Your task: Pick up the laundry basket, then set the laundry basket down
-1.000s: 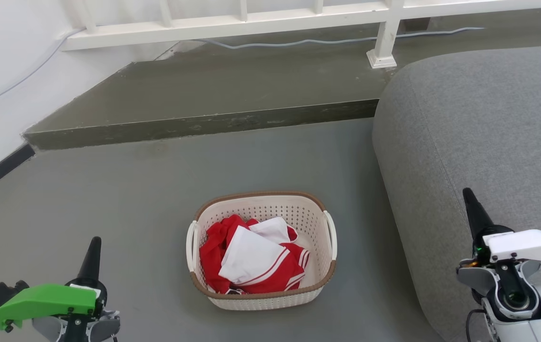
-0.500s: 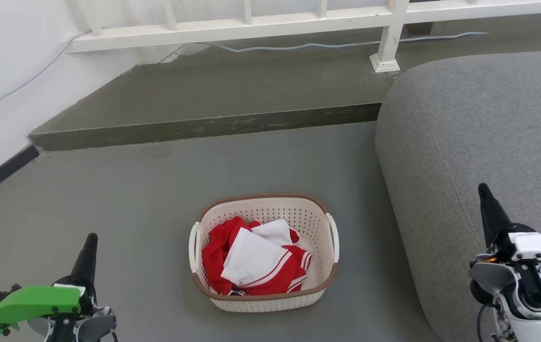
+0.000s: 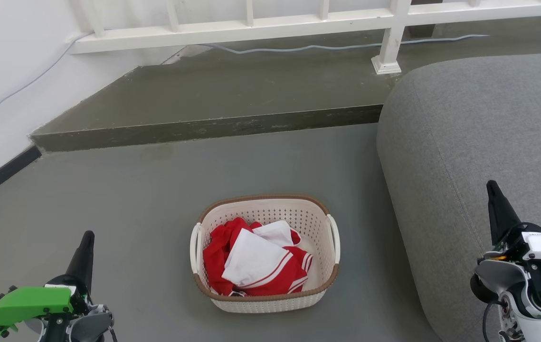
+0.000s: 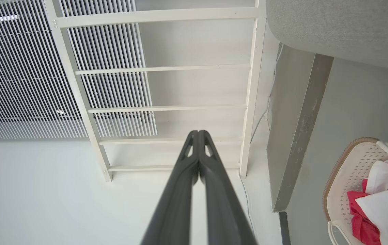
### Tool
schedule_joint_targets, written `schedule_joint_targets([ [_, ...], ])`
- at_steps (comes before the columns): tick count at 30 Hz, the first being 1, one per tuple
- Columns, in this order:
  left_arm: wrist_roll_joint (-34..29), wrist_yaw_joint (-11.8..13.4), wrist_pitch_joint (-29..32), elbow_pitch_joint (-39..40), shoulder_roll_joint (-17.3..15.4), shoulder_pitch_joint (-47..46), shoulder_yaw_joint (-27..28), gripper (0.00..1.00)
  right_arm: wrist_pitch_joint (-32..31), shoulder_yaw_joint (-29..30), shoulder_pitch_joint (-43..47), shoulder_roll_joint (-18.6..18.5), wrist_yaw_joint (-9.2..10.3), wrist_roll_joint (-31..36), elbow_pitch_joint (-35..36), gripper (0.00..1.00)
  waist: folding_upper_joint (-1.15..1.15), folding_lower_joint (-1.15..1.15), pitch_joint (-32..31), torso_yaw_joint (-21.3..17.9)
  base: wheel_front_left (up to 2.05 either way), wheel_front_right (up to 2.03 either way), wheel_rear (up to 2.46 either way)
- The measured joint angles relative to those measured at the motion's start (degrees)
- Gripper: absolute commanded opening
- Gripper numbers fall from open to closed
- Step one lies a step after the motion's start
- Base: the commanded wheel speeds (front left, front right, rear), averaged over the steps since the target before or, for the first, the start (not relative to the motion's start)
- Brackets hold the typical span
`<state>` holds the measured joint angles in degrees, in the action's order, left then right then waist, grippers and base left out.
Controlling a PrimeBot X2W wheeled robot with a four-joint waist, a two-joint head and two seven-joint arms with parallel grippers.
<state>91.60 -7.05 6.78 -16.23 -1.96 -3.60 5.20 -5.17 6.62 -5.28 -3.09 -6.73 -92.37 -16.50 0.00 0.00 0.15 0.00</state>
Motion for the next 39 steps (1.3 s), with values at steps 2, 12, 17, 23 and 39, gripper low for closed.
schedule_joint_targets([
  [2,0.0,-0.01,0.0,0.0,0.0,0.0,0.0,0.0,-0.01,0.01,0.01,0.0,0.0,0.0,0.01,0.0,0.0,0.0,0.0,0.0,0.0,0.0,0.0],
  [12,0.0,-0.01,0.0,0.05,0.0,0.0,-0.01,0.0,-0.01,0.03,0.01,0.03,0.0,0.0,0.03,0.0,0.0,0.0,0.01,-0.01,0.0,0.0,0.0],
  [17,0.0,-0.01,-0.01,0.09,0.0,0.0,-0.02,0.0,-0.01,0.04,0.01,0.04,0.0,0.0,0.04,0.0,0.0,0.0,0.01,-0.01,0.0,0.0,0.0],
  [23,0.0,-0.01,-0.01,0.11,0.0,0.0,-0.02,0.0,-0.01,0.05,0.01,0.07,0.0,0.0,0.07,0.0,0.0,0.0,0.01,-0.01,0.0,0.0,0.0],
  [39,0.0,-0.01,-0.02,0.19,0.0,0.0,-0.04,0.0,-0.01,0.1,0.02,0.09,0.0,0.0,0.11,0.0,0.0,0.0,0.02,0.0,0.0,0.0,0.0],
])
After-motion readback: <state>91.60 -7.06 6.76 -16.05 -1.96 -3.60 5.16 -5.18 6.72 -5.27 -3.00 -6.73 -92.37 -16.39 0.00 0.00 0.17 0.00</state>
